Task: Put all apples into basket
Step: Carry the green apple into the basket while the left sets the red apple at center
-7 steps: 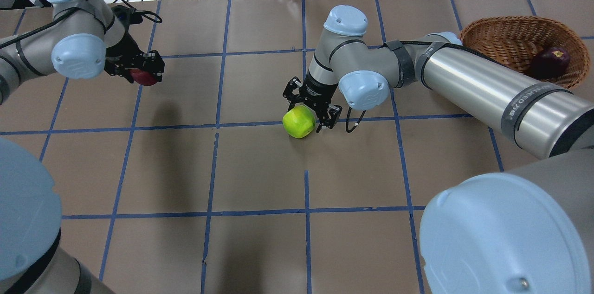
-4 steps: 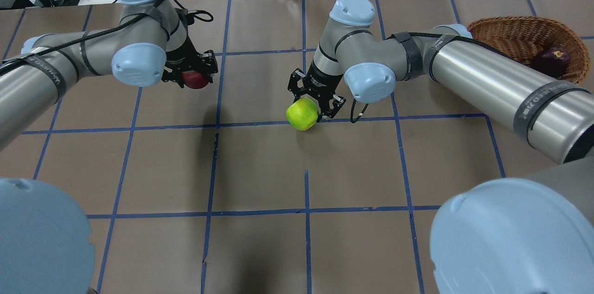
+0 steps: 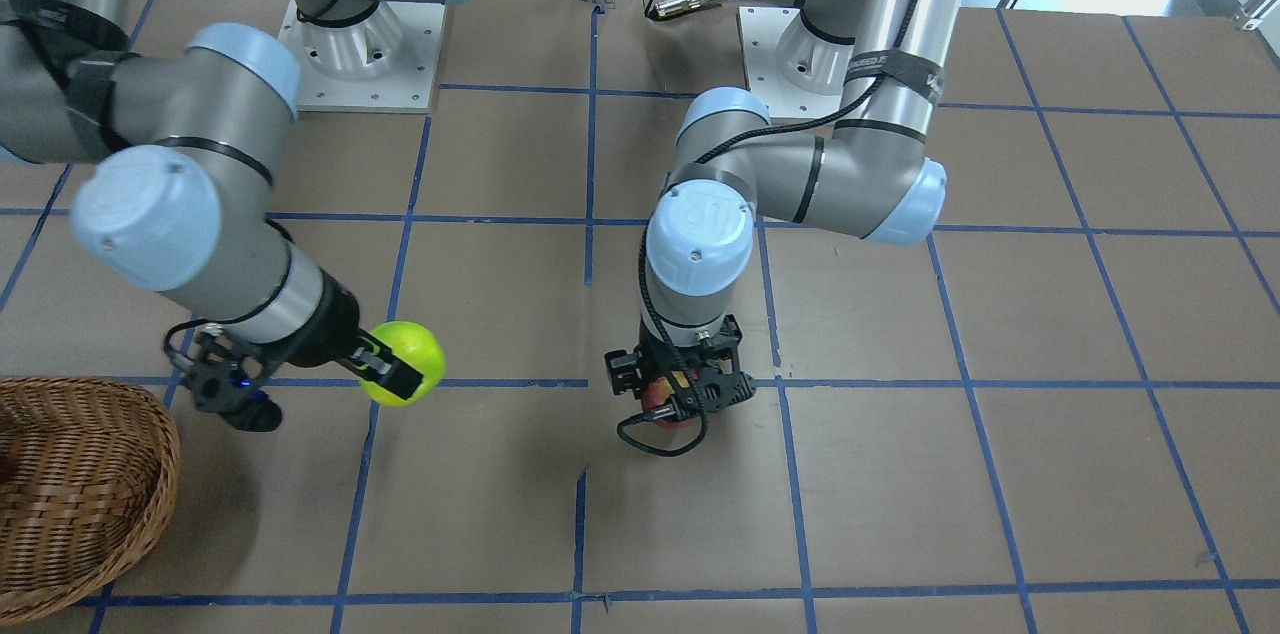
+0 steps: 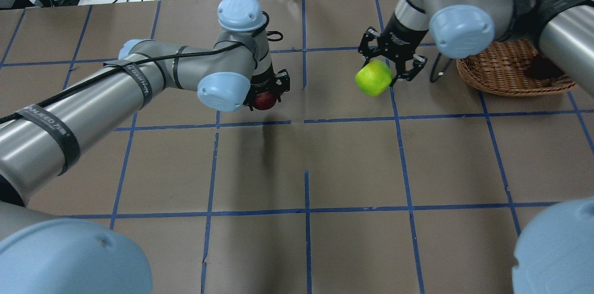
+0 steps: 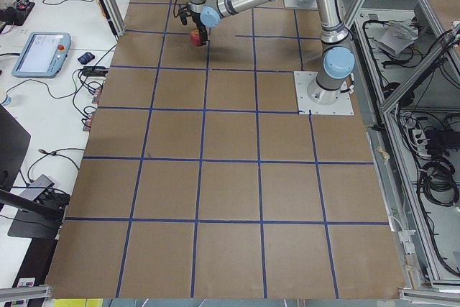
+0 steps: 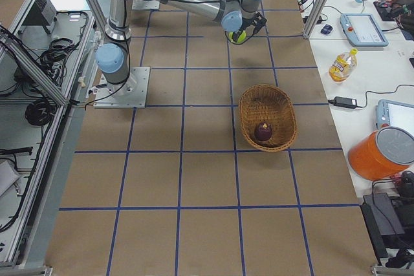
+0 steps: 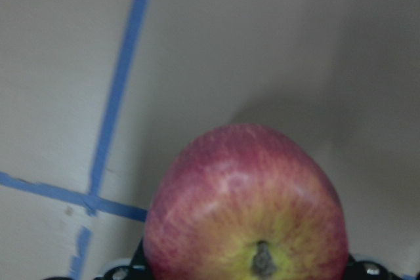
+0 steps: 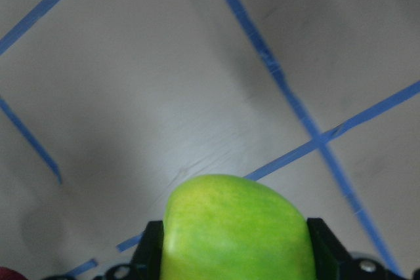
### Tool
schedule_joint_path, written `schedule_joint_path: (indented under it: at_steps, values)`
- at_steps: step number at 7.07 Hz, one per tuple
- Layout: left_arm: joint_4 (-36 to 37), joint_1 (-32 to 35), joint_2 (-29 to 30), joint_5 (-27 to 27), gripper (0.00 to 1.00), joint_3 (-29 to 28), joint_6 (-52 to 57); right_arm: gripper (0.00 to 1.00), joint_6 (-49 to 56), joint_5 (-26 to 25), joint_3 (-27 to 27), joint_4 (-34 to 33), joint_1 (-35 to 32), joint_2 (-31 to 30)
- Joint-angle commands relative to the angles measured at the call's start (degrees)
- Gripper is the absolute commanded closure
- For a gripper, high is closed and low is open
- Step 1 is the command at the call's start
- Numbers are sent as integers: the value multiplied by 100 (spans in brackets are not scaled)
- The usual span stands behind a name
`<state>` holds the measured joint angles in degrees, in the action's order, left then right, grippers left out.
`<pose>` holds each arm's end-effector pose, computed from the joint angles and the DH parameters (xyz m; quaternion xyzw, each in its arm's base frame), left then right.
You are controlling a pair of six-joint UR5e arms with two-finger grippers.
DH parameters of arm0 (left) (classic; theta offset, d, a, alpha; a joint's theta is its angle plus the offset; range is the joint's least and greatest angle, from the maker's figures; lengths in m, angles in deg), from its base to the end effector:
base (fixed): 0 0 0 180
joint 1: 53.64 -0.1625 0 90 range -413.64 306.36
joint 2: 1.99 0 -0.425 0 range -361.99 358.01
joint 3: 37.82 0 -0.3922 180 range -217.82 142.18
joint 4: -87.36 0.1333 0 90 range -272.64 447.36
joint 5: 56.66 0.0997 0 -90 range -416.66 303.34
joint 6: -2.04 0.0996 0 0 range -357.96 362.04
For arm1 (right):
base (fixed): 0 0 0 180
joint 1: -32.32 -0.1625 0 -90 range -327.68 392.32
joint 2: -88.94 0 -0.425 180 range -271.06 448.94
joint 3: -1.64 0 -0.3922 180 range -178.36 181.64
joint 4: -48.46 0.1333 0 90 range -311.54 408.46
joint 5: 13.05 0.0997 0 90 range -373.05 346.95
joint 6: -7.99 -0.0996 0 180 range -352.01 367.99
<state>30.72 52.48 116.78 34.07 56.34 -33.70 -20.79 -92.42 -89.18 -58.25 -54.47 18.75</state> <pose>-0.3029 -0.5726 0.2230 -0.1704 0.9853 -0.0062 0.0041 0.1176 -0.6114 0.3197 0.2773 0.9557 0.0537 0.0827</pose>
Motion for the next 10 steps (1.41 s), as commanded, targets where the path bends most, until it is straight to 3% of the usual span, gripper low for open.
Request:
schedule_joint_path:
  at_steps: [1,2,3,6,8,9,10]
  values:
    - [809,670,452,-38,61,-29,-941,100,2137,-787,73,177,1202,-144]
    - [830,734,515,-38,53,-29,-944,100,3096,-834,134,-15,1625,-66]
    - [830,743,507,-30,1,5,-935,100,3558,-1234,387,-400,1830,196]
    - [559,708,-62,-108,0,-143,-619,100,3922,-1939,889,-614,1990,891]
    - [-1243,638,-886,-48,0,-642,421,100,3819,-2065,917,-1071,1998,1252]
    - [-1993,412,-1282,-56,0,-880,1001,87,3470,-2056,925,-1072,1990,1314]
    - [-2557,122,-1626,-117,0,-1056,1486,38,3431,-2021,943,-1072,1998,1419]
